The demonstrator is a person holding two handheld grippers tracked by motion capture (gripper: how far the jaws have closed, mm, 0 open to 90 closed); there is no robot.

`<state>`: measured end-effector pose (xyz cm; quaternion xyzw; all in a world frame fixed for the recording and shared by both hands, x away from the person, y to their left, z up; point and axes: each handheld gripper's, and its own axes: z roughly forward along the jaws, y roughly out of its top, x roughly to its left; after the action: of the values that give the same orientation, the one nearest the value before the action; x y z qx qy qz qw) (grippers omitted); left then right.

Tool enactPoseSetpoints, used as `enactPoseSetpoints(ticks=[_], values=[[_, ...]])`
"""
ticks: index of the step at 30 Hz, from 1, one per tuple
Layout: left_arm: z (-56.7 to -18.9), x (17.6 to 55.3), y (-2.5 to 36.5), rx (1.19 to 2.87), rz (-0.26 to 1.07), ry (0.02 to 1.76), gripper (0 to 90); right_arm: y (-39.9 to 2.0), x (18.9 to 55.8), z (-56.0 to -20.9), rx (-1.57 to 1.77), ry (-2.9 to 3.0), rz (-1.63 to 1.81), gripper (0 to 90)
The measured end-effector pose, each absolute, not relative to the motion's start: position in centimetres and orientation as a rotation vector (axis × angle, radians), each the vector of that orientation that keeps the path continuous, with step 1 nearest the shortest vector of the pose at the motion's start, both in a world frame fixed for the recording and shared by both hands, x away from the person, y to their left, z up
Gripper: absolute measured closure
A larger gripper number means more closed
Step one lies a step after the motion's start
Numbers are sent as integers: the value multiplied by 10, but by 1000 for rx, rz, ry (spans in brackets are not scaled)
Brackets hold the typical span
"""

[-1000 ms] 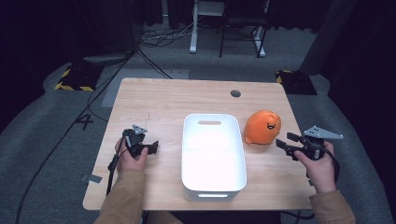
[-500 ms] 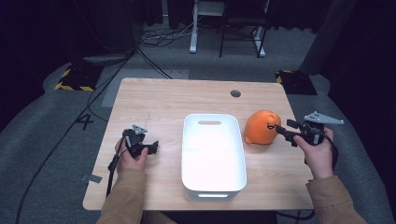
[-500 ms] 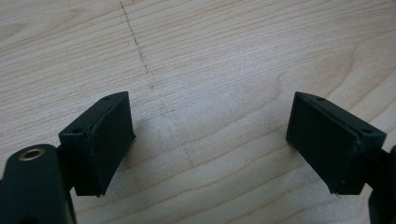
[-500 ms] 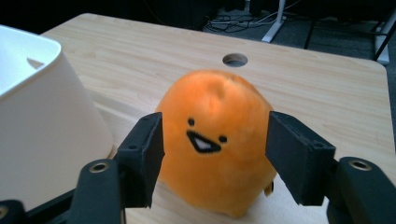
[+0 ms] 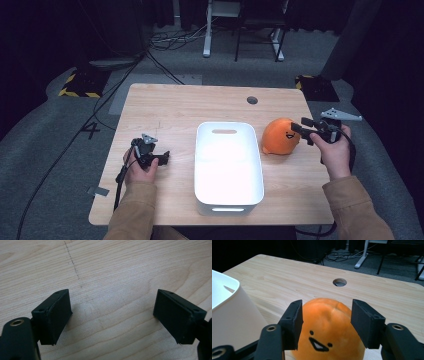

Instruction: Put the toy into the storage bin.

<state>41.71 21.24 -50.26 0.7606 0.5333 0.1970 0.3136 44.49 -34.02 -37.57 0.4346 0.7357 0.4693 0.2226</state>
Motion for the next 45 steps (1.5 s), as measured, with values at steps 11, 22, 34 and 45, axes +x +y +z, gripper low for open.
enactPoseSetpoints(ticks=[11, 22, 34, 45], values=[[-502, 417, 212, 2010, 522, 1408, 151, -329, 468, -388, 1193, 2039, 1306, 455], [-502, 417, 212, 2022, 524, 1401, 151, -335, 474, -405, 1253, 2045, 1325, 550], [-502, 417, 212, 2023, 523, 1401, 151, -327, 460, -391, 1109, 2097, 1309, 800], [-502, 417, 212, 2022, 519, 1399, 151, -329, 446, -362, 1058, 2066, 1408, 802]])
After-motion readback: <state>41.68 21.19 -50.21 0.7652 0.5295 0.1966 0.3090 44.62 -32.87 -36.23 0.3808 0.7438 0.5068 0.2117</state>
